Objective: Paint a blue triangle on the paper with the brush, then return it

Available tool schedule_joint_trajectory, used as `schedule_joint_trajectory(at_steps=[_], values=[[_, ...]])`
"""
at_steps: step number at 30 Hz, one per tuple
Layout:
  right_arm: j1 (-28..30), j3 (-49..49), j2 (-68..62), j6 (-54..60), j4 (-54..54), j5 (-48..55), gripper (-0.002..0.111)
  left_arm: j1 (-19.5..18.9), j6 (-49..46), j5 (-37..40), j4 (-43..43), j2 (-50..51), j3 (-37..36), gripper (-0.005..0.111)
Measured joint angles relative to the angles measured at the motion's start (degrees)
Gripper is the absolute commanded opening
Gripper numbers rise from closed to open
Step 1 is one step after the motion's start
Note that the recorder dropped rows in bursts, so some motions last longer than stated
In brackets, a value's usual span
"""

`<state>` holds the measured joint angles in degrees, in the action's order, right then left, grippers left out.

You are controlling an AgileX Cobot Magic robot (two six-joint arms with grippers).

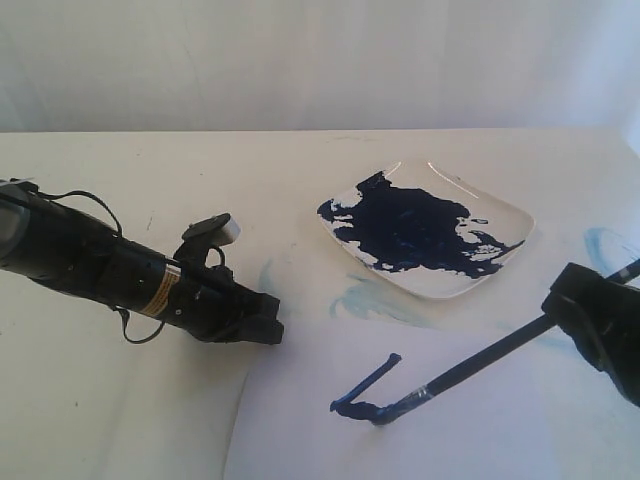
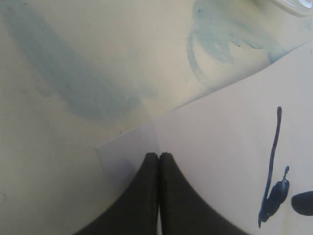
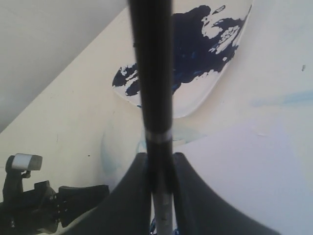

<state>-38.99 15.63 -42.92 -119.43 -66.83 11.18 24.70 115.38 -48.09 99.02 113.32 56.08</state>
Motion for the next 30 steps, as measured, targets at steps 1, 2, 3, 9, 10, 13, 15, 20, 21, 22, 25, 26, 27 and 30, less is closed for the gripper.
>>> schedule_joint_trajectory(at_steps=[1,2,3,9,10,13,15,20,21,22,25,26,27,30], values=[[0.0,0.0,-0.42,0.0,0.0,0.21,0.0,0.0,0.0,0.0,0.0,0.0,0.0,0.0],[0.0,0.0,-0.53,0.0,0.0,0.21,0.0,0.0,0.0,0.0,0.0,0.0,0.0,0.0],[0.0,0.0,-0.53,0.0,0.0,0.21,0.0,0.0,0.0,0.0,0.0,0.0,0.0,0.0],[0.0,0.76,-0.53,-0.03,0.0,0.43,0.0,0.0,0.0,0.0,0.0,0.0,0.0,0.0],[0.0,1.11,-0.53,-0.03,0.0,0.43,0.0,0.0,0.0,0.0,0.0,0.0,0.0,0.0],[0.0,1.46,-0.53,-0.03,-0.1,0.43,0.0,0.0,0.0,0.0,0.0,0.0,0.0,0.0],[0.0,1.46,-0.53,-0.03,-0.1,0.53,0.0,0.0,0.0,0.0,0.0,0.0,0.0,0.0],[0.0,2.16,-2.52,-0.03,-0.1,0.39,0.0,0.0,0.0,0.0,0.0,0.0,0.0,0.0],[0.0,2.57,-3.41,-0.03,-0.1,0.32,0.0,0.0,0.0,0.0,0.0,0.0,0.0,0.0],[0.0,2.9,-4.14,-0.03,-0.1,0.13,0.0,0.0,0.0,0.0,0.0,0.0,0.0,0.0],[0.0,3.91,-6.81,-0.03,-0.1,-0.22,0.0,0.0,0.0,0.0,0.0,0.0,0.0,0.0],[0.0,4.08,-7.33,-0.03,-0.1,-0.35,0.0,0.0,0.0,0.0,0.0,0.0,0.0,0.0],[0.0,4.19,-7.66,-0.03,-0.1,-0.35,0.0,0.0,0.0,0.0,0.0,0.0,0.0,0.0],[0.0,4.32,-7.92,-0.03,-0.45,0.0,0.0,0.0,0.0,0.0,0.0,0.0,0.0,0.0]])
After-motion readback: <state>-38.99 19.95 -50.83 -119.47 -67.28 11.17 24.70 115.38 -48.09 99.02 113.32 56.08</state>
